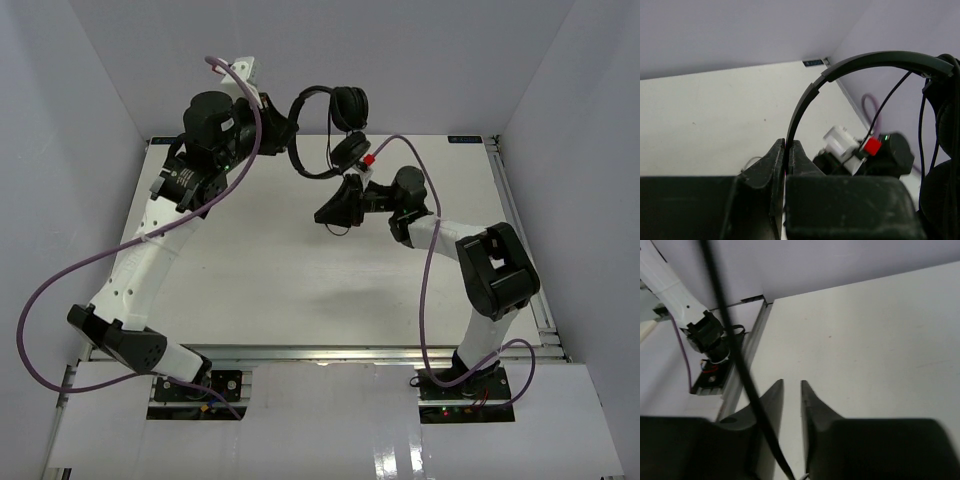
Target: Wrap the headphones
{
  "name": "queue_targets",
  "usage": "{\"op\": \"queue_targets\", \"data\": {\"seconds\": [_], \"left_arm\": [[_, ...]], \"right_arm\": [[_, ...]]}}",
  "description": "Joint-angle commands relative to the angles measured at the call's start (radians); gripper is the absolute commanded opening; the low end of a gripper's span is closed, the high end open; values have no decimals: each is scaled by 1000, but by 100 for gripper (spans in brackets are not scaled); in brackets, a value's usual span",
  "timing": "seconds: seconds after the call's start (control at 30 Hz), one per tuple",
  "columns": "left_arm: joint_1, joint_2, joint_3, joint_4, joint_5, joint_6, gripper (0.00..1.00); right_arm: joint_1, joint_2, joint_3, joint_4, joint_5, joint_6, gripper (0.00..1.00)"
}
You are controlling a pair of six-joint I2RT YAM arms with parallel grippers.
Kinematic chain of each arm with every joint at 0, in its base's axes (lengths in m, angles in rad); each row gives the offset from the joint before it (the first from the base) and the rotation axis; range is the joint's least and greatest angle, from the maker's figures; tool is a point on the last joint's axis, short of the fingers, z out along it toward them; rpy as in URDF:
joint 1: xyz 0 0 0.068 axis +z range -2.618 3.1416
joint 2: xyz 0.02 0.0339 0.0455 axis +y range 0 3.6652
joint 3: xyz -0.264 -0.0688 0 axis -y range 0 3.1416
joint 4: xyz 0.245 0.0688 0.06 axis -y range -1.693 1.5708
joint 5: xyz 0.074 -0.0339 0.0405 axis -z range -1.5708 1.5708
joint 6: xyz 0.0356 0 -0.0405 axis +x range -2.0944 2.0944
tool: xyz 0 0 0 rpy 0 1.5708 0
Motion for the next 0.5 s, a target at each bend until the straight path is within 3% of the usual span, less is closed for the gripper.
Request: {"op": "queue_targets", "data": {"seconds": [0.0,0.13,0.23,0.27,0.37,0.47], "left_arm": [[32,16,125,25,-201,-132,0],[112,38,147,58,-254,-199,0],[145,46,125,115,-330,-213,0],[149,50,114,138,-362,-197,0],[165,81,84,199,-469,-151,0],[167,159,97,223,-538,-51,0]], "right_arm": [[8,38,-54,430,-34,340,16],[17,-4,-119,366,-29,292,10],[34,-84,-140,128,-1,87,8],[50,-110,-130,-121,18,-5,8],[126,-200,-28,-738,213,-488,8],[207,-258,42,-995,450,-749,8]]}}
